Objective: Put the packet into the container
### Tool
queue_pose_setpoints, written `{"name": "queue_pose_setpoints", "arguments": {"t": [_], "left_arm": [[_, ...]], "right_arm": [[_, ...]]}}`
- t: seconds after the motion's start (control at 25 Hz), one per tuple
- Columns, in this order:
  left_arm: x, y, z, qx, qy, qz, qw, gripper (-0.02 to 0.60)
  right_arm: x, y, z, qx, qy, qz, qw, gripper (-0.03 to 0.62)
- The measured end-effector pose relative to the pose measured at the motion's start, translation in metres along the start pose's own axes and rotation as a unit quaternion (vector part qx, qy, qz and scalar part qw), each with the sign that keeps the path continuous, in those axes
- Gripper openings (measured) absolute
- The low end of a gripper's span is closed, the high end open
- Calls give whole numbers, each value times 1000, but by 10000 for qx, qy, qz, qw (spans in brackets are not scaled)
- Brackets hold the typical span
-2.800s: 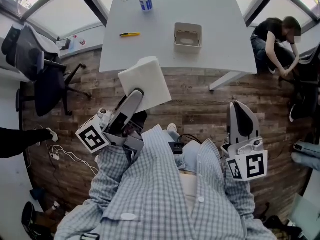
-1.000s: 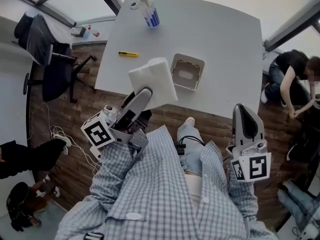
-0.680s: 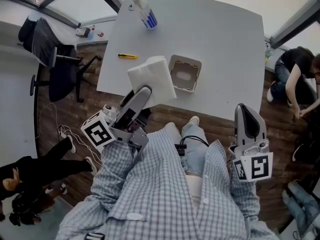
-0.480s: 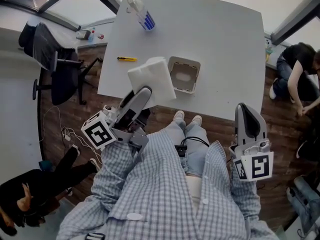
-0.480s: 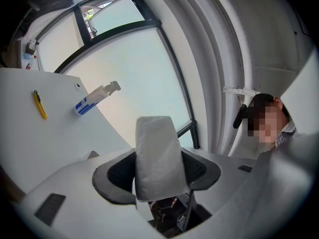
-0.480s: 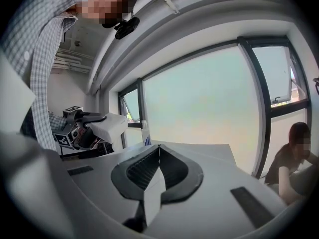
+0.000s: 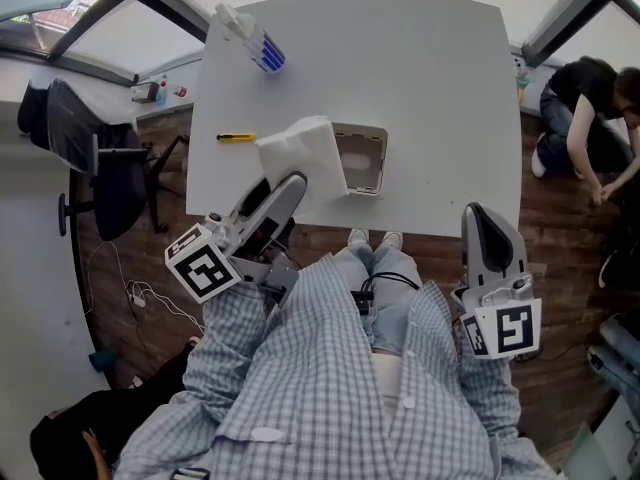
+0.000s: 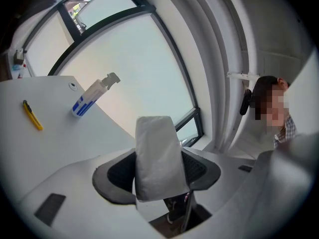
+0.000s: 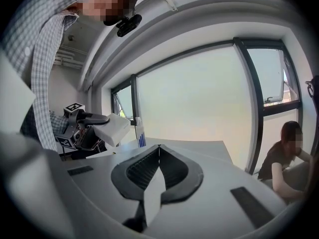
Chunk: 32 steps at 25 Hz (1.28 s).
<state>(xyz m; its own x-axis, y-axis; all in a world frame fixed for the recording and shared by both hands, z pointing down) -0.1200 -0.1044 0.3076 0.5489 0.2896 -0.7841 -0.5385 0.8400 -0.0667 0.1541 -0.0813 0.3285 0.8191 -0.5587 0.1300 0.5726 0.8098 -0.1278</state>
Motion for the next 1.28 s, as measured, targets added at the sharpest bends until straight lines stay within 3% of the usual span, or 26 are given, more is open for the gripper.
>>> {"name": "queue_pose_setpoints", "arguments": {"t": [0.32, 0.76, 0.96, 1.12, 1.28], "left_arm": [[-14, -15, 4, -608, -345, 107, 9975, 259], [-29, -31, 0, -978, -951, -22, 9907, 259], [-32, -39, 5, -1355, -1522, -103, 9790, 259], [-35, -46, 17, -1766, -2046, -151, 9627, 259], [-39, -54, 31, -2123, -2323, -157, 9490, 259]], "right_arm": [[-17, -15, -3, -65, 136, 19, 9999, 12], [-35, -32, -6, -181, 383, -58, 9991, 12], [-40, -35, -5, -236, 424, -57, 9988, 12], [-39, -34, -4, -262, 401, -8, 9989, 12], [-35, -34, -3, -275, 381, 62, 9989, 12]]}}
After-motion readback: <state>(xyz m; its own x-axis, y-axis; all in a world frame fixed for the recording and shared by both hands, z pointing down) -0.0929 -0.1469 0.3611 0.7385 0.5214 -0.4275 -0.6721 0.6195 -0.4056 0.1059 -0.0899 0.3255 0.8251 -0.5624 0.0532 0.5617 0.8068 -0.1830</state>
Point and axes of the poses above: the fingertips, and each gripper's own axes: y backward along the fingers, x to its right, z out of its underside, the point moved 3 cm from there along y, backward along the fingers, and after that the axes turned 6 degrees about x, right-handed, at the moved point
